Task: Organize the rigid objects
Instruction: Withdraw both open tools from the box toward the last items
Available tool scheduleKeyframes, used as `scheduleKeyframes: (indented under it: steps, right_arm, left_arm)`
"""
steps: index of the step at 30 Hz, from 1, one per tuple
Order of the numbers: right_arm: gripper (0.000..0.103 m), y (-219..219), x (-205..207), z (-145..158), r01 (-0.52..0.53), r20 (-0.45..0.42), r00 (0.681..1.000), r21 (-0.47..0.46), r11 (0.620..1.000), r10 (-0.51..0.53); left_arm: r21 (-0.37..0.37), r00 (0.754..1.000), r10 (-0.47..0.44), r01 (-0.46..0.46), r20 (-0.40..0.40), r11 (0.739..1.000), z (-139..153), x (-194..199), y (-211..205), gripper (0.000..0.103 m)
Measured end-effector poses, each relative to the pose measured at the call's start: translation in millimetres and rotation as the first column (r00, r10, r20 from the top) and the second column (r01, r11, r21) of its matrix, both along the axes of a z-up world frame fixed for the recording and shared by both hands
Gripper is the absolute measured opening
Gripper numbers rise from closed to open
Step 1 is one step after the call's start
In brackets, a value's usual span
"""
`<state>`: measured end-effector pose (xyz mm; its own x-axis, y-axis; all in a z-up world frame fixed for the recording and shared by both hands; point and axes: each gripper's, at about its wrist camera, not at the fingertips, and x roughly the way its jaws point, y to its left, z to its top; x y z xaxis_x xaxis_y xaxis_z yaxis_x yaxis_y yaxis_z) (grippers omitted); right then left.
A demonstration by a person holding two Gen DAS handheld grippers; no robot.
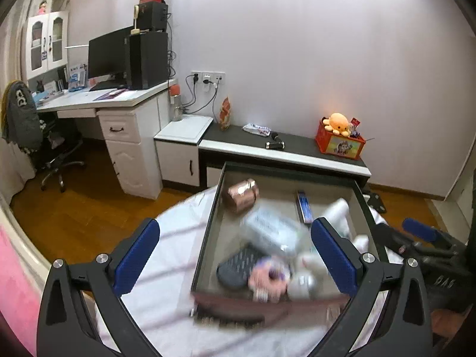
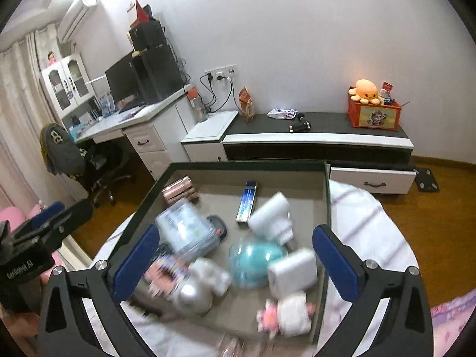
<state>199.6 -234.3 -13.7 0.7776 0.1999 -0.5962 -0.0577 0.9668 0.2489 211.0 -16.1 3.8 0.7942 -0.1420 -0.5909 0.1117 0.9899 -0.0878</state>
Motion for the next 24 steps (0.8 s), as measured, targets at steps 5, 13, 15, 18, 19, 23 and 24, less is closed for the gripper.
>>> scheduleKeyframes:
  steps: [5,13,15,18,19,23,24]
  right_arm:
    - [0.103,9,-56,17,0.027,0.051,0.998,-0.016,1.000,-0.026]
    - [0.103,19,-138,41,0.075,0.141,0.988,-0.081,0.994,-0.063]
    - [0.103,23,-156,45,0.086,0.161,0.985,-0.107,0.991,-0.068]
    - [0.103,29,-175,46,0.079,0.167,0.984,-0.127,0.989,-0.057]
    - [0.103,31,-181,45,0.071,0.167,0.985,-0.126,0.989,-0.050]
    - [0.103,37,-196,43,0.056,0.168,0.985,-0.135,0.989,-0.033]
    - [0.103,39,-199,43,0.052,0.169,0.985,-0.140,0.989,-0.028]
  left_arm:
    - [-0.007,1.000,-0.005,0.005,-0.022,1.000,-2,-49,8,0.103]
    - [0.004,1.000,-0.011,0.011,-0.018,1.000,-2,-117,15,0.103]
    - [-0.009,1.000,-0.008,0.008,-0.016,1.000,-2,-129,18,0.103]
    - [-0.007,1.000,-0.005,0.005,-0.005,1.000,2,-144,20,0.103]
    - [-0.005,1.000,-0.005,0.005,-0.002,1.000,2,-150,19,0.103]
    - [-0.008,1.000,-0.009,0.009,-0.005,1.000,1,-165,20,0.103]
    - [-0.007,1.000,-0.012,0.012,-0.006,1.000,0,-168,19,0.103]
